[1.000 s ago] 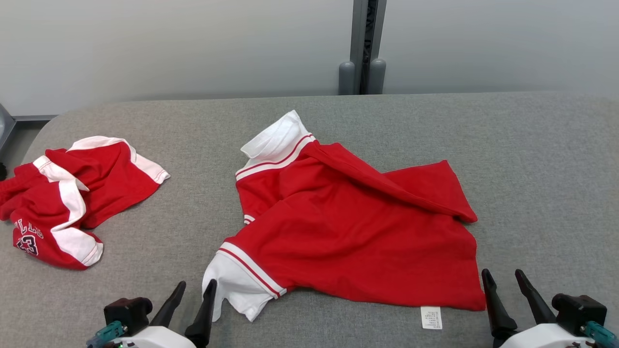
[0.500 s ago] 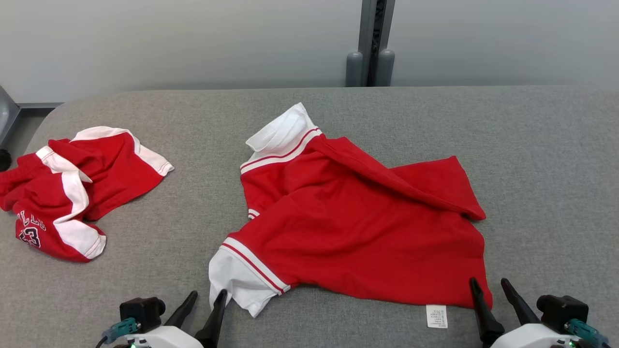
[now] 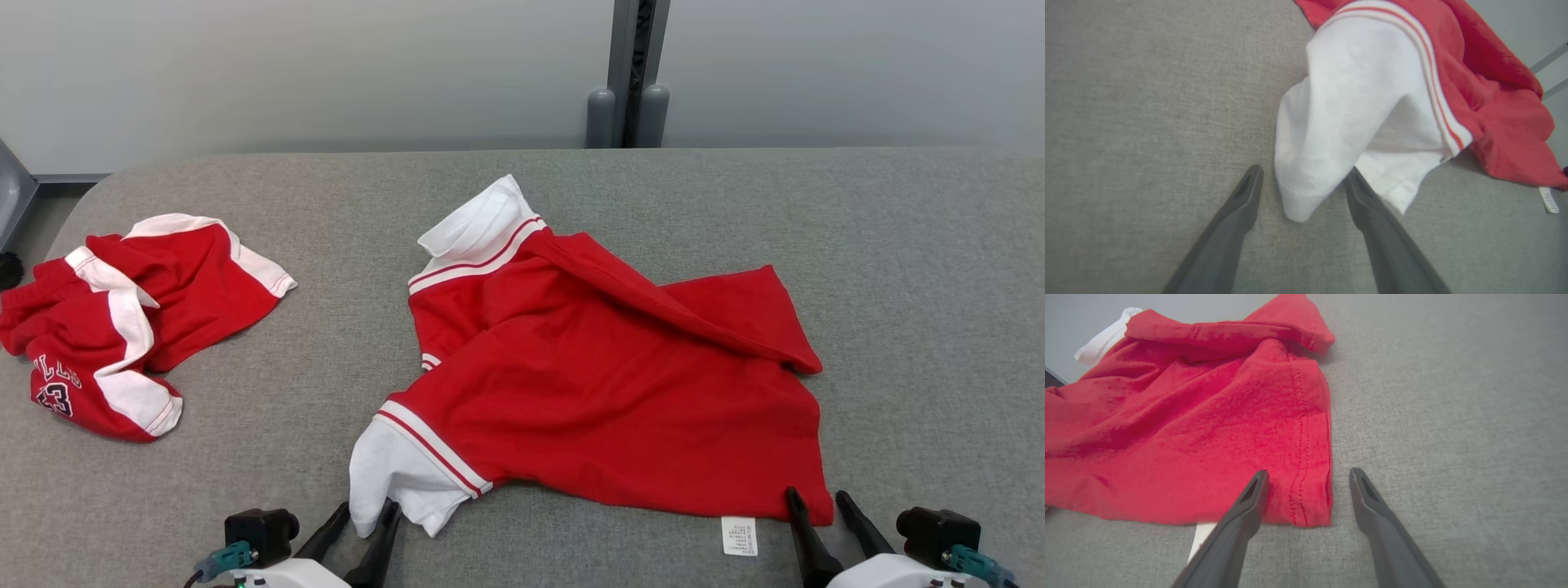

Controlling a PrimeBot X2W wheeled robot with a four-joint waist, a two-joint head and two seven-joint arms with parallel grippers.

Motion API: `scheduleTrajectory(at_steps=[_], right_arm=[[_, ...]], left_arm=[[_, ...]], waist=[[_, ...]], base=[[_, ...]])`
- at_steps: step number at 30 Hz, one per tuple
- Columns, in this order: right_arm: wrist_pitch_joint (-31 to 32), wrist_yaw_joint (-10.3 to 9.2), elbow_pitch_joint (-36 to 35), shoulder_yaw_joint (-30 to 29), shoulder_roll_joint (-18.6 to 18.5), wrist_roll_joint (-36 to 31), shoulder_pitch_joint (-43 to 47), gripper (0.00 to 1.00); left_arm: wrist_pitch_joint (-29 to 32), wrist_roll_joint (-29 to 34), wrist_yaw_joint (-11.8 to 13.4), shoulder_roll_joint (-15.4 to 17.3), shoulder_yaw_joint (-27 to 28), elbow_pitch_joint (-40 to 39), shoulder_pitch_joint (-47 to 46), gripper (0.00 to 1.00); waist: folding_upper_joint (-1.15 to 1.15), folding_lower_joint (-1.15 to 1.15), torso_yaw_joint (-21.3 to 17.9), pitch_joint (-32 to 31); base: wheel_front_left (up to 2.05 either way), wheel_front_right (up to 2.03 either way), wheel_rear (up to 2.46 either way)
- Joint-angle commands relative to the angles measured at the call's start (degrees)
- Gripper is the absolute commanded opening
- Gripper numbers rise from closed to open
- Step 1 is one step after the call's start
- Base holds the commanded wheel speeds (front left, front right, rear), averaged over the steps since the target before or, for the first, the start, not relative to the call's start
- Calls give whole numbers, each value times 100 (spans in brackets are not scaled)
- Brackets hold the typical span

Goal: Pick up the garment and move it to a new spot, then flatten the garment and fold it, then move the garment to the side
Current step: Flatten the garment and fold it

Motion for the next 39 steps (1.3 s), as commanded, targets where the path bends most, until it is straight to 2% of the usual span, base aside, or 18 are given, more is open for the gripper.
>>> scheduleTrajectory(at_steps=[1, 17, 18, 19, 20, 21, 22, 23, 24, 31, 39], right_arm=[[-3, 3, 90, 54, -30, 92, -117, 100], [2, 3, 423, 316, 14, 384, -291, 100], [3, 3, 431, 322, 7, 399, -297, 100], [3, 3, 437, 330, 0, 405, -297, 100], [3, 3, 456, 346, -4, 409, -298, 100], [4, 3, 480, 368, -6, 425, -302, 70], [4, 3, 493, 390, -9, 450, -307, 42], [4, 3, 497, 410, -11, 455, -313, 20], [4, 3, 497, 427, -12, 468, -320, 0], [-2, 3, 298, 378, -98, 548, -312, 0], [-3, 3, -469, -129, -107, 585, -154, 0]], left_arm=[[-33, 32, -24, 1, 7, 121, -112, 100], [-178, 14, -89, -87, 14, 500, -276, 100], [-181, 14, -92, -90, 15, 509, -287, 89], [-179, 15, -99, -92, 16, 518, -298, 71], [-188, 15, -104, -96, 15, 526, -304, 46], [-196, 15, -109, -101, 14, 533, -310, 33], [-203, 13, -113, -102, 13, 541, -313, 16], [-208, 9, -116, -104, 11, 548, -316, 0], [-214, 9, -121, -106, 8, 552, -320, 0], [-242, 6, -136, -50, 16, 454, -318, 0], [-251, 92, -144, 93, 226, -66, -255, 0]], waist=[[0, 0, 12, 3], [0, 0, 17, 4], [0, 0, 18, 2], [0, 0, 19, 0], [0, 0, 20, -4], [0, 0, 21, -8], [0, 0, 22, -12], [0, 0, 23, -17], [0, 0, 22, -22], [0, 0, 15, -70], [0, 0, 24, -130]], base=[[0, 0, 0], [0, 0, 0], [0, 0, 0], [0, 0, 0], [0, 0, 0], [0, 0, 0], [0, 0, 0], [0, 0, 0], [0, 0, 0], [0, 0, 0], [0, 0, 0]])
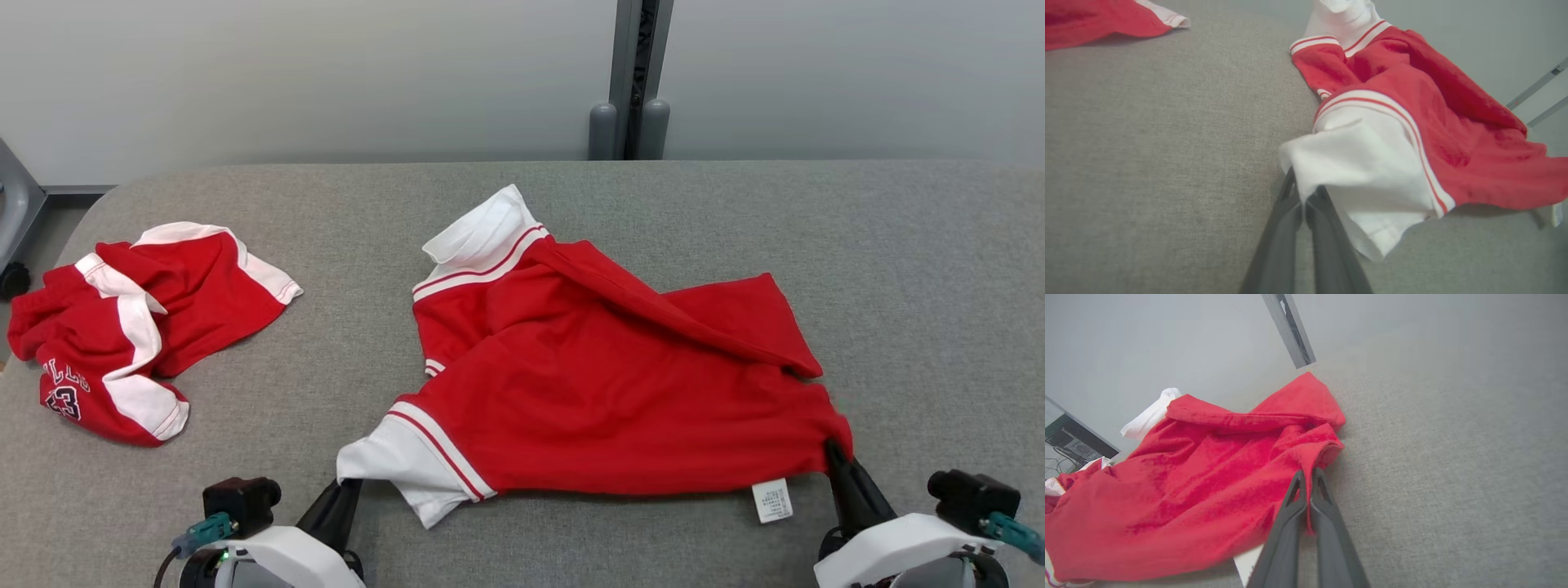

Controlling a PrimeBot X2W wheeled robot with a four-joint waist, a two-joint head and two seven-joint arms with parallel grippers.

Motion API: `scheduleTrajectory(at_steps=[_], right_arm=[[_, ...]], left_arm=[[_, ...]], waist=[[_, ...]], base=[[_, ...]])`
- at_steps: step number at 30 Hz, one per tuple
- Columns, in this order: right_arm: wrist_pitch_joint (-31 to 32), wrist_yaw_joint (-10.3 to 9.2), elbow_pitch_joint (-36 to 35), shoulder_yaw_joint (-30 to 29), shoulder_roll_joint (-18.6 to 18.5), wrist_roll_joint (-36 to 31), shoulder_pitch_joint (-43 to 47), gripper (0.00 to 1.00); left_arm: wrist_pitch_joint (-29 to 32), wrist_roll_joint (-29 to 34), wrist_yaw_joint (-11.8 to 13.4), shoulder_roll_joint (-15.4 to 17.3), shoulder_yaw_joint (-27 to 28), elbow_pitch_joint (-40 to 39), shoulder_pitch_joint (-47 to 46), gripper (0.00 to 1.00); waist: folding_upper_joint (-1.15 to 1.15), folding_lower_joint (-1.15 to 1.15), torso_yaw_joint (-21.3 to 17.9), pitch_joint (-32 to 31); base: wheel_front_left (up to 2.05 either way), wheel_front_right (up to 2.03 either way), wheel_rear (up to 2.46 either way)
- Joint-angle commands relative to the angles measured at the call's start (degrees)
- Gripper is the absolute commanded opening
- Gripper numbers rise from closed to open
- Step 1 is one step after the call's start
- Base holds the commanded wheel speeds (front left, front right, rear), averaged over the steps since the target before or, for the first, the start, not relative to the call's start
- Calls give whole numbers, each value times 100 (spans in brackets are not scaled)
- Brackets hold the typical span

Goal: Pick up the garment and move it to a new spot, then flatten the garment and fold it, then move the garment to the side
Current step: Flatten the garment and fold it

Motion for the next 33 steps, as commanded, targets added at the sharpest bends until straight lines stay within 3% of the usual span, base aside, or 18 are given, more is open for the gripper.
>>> scheduleTrajectory(at_steps=[1, 12, 19, 30, 33], right_arm=[[-3, 3, -166, -108, -24, 53, 65, 0], [-2, 3, -1298, -554, -102, 548, 503, 0], [-3, 3, -1836, -451, -145, 937, 586, 0], [-3, 3, -2626, -403, -193, 1611, 647, 0], [-3, 3, -2790, -382, -206, 1791, 487, 0]], left_arm=[[-32, 63, -16, 101, 94, -113, 6, 0], [-28, 264, 277, 495, 536, -1335, 420, 0], [66, 230, 464, 656, 606, -2260, 620, 0], [317, 181, 1030, 1046, 918, -3756, 909, 0], [407, 124, 1035, 1140, 1023, -4008, 752, 0]], waist=[[0, 0, 3, -20], [0, 0, -16, -218], [0, 0, -72, -324], [0, 0, -242, -334], [0, 0, -259, -209]], base=[[0, 0, 0], [0, 0, 0], [0, 0, 0], [0, 0, 0], [0, 0, 0]])
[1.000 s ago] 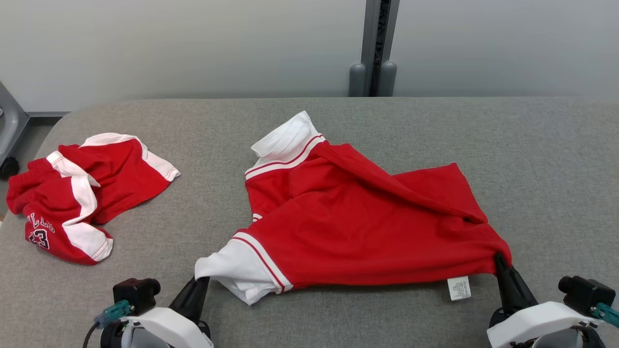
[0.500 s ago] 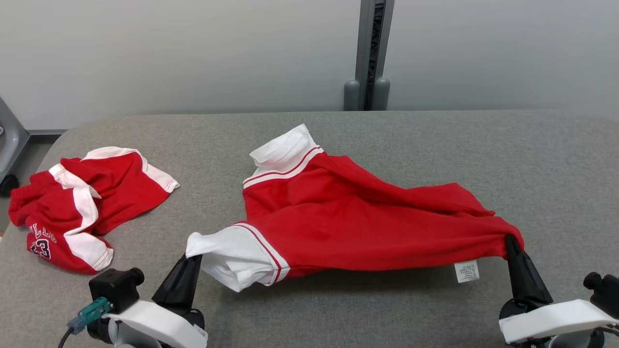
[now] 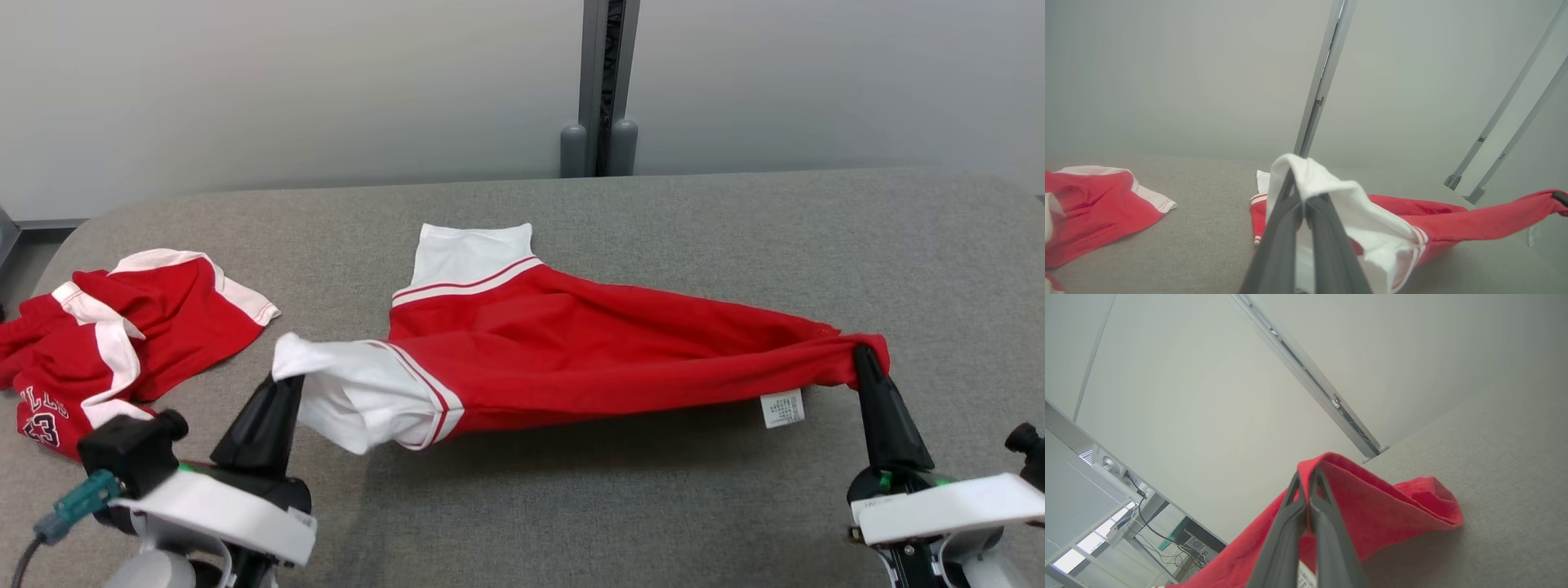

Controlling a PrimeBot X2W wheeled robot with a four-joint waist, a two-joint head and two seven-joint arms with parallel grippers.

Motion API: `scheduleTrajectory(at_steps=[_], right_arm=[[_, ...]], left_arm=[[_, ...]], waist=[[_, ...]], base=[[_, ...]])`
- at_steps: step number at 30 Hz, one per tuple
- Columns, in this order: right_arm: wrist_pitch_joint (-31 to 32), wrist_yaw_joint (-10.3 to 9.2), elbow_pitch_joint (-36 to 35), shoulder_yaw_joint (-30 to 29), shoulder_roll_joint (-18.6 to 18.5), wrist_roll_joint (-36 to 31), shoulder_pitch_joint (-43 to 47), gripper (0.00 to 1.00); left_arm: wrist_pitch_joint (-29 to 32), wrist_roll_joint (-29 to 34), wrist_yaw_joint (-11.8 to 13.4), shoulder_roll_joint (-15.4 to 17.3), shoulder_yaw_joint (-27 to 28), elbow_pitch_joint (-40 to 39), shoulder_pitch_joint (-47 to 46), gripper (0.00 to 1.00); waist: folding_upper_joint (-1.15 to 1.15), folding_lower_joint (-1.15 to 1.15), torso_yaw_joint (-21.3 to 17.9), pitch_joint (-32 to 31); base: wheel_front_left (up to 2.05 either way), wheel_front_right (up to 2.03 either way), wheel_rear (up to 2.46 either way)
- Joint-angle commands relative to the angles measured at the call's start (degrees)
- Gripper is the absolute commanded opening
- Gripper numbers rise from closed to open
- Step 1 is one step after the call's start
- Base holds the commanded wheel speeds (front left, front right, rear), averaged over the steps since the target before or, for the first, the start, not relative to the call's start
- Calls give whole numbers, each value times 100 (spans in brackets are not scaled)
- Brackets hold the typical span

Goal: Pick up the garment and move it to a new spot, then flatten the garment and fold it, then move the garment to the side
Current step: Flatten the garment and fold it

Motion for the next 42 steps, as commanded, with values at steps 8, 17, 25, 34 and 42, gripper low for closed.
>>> scheduleTrajectory(at_steps=[8, 17, 25, 34, 42], right_arm=[[4, 3, 573, 612, -362, 172, -1737, 0], [14, 4, 1661, 1196, -392, 611, -4851, 0], [3, 3, 2617, 1329, -168, 537, -7599, 0], [0, 3, 2683, 178, 107, -307, -9114, 0], [0, 2, 2212, -896, 360, -1210, -9167, 0]], left_arm=[[620, -79, -489, 273, 137, 525, -1887, 0], [1223, 209, -980, 452, -28, 2170, -4971, 0], [1192, 534, -1058, 709, -67, 3317, -7695, 0], [505, 765, -1054, 568, -190, 4155, -9673, 0], [-134, 495, -1053, 422, -483, 4427, -10345, 0]], waist=[[0, 0, -109, 865], [0, 0, -418, 2440], [0, 0, -654, 3587], [0, 0, -645, 4023], [0, 0, -547, 4176]], base=[[0, 0, 0], [0, 0, 0], [0, 0, 0], [0, 0, 0], [0, 0, 0]])
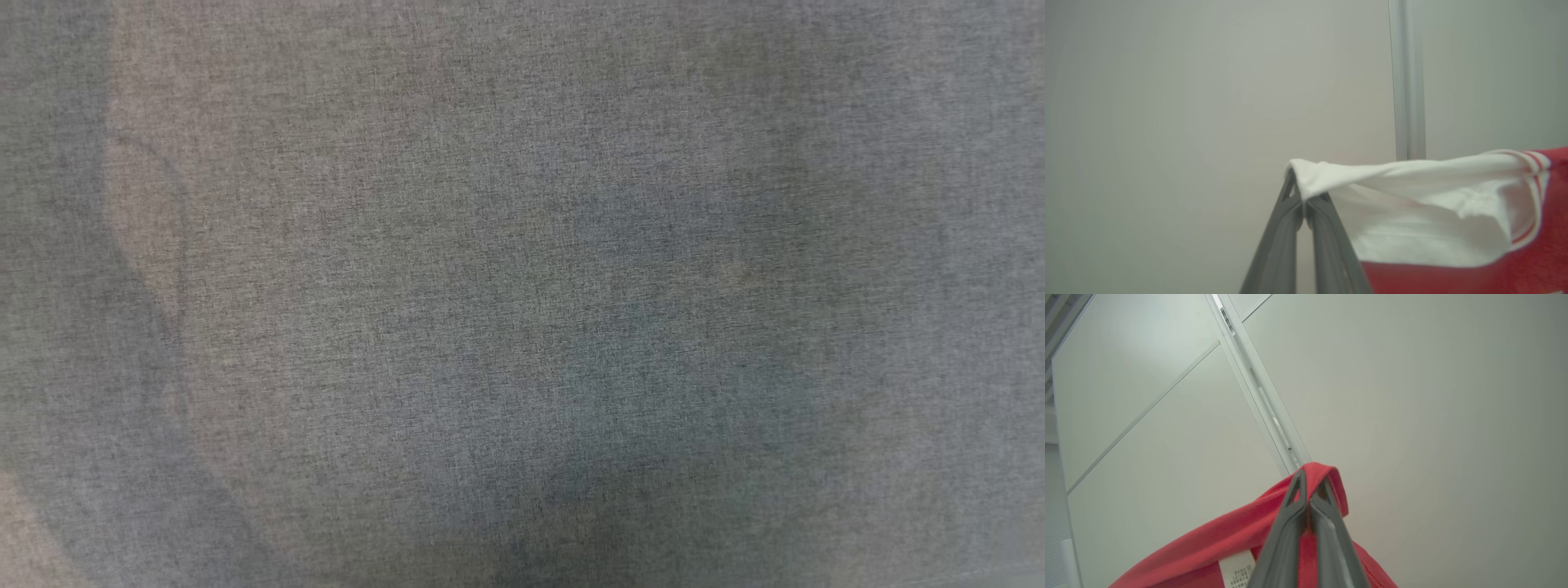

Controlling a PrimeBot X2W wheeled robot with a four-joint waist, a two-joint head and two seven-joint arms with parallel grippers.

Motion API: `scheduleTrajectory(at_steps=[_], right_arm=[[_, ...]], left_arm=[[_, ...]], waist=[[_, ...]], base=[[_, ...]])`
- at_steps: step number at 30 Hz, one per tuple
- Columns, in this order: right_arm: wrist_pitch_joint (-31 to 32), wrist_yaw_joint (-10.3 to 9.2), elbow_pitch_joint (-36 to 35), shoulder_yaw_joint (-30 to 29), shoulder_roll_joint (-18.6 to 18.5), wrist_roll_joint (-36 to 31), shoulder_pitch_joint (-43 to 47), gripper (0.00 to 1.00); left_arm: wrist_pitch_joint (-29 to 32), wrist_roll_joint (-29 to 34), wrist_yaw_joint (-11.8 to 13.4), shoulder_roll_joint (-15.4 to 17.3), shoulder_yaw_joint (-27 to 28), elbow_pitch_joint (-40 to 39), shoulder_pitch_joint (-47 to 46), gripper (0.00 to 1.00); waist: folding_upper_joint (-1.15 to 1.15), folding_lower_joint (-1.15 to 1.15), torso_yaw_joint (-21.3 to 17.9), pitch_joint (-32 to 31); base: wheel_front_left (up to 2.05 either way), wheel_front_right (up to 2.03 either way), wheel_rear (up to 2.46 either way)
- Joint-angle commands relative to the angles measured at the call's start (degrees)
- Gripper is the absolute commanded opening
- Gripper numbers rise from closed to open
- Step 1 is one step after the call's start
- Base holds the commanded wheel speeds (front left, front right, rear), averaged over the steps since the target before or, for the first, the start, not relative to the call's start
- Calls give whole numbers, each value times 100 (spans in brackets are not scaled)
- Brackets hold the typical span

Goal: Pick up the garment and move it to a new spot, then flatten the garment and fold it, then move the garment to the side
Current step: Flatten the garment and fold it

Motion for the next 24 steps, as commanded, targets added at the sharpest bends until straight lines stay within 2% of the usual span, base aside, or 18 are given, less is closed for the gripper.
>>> scheduleTrajectory(at_steps=[1, 8, 12, 16, 24], right_arm=[[-1, -1, 65, -29, 7, -88, 224, 0], [-2, 0, 736, 683, -151, -14, 691, 0], [-2, 0, 889, 932, -275, 90, 868, 0], [-2, 0, 1026, 1217, -378, 211, 1120, 0], [-2, 0, 1602, 2296, -613, 788, 1478, 0]], left_arm=[[38, -86, 6, 21, -88, 106, 70, 0], [305, -396, 5, 117, -687, 472, 589, 0], [382, -590, 6, 168, -906, 673, 865, 0], [500, -799, 5, 115, -1171, 774, 1184, 0], [594, -1163, 5, -6, -1642, 915, 1740, 0]], waist=[[0, 0, 19, 42], [0, 0, 71, 137], [0, 0, 116, 132], [0, 0, 169, 19], [0, 0, 323, -406]], base=[[0, 0, 0], [0, 0, 0], [0, 0, 0], [0, 0, 0], [0, 0, 0]])
